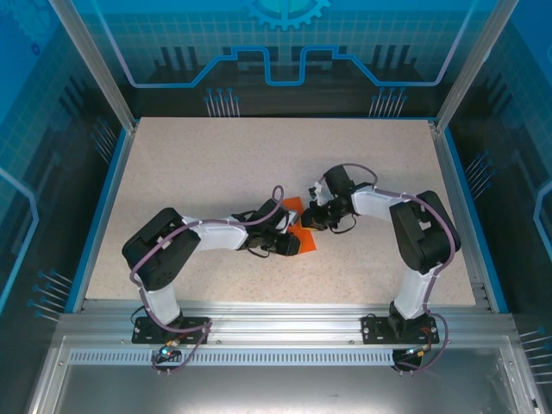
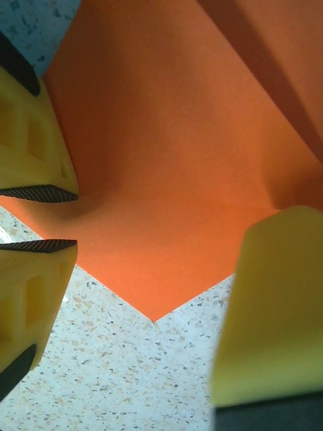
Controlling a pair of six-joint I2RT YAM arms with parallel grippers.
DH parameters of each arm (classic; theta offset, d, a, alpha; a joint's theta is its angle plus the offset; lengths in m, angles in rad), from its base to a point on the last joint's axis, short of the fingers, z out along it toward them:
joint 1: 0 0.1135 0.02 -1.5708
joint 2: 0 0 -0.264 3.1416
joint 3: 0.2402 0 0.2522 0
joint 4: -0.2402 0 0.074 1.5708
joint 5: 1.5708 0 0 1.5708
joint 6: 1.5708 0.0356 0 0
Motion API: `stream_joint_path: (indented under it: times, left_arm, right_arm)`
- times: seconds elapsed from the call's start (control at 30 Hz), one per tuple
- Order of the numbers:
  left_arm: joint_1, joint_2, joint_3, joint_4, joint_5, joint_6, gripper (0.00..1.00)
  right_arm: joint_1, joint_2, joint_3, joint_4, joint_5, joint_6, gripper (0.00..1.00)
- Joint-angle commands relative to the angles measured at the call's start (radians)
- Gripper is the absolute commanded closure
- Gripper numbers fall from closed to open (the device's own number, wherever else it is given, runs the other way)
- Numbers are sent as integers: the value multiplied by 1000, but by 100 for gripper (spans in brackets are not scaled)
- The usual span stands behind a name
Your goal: Fold a paper plane with a square sheet of paper (fold left side to right side)
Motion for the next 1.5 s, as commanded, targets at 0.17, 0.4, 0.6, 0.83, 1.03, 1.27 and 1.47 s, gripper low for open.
stream_joint_path:
  times: [0.17,0.4,0.6,0.83,1.03,1.27,1.47]
  left_arm:
    - [4,13,-45,-74,-36,-10,73]
    - [4,14,-46,-101,-62,-13,74]
    - [4,18,-64,-109,-75,-16,75]
    - [4,21,-96,-93,-73,-26,75]
    - [4,13,-114,-82,-69,-33,75]
    - [3,-19,-117,-84,-63,-29,73]
    - [4,-74,-135,-69,-36,-34,67]
  right_arm:
    - [80,51,7,35,-17,44,90]
    - [88,125,43,-11,64,17,90]
    - [52,138,62,-44,135,-21,90]
    - [-21,154,118,-80,150,-65,90]
    - [-71,175,155,-111,170,-88,90]
    - [-101,186,160,-103,165,-91,90]
    - [-100,193,160,-95,136,-92,90]
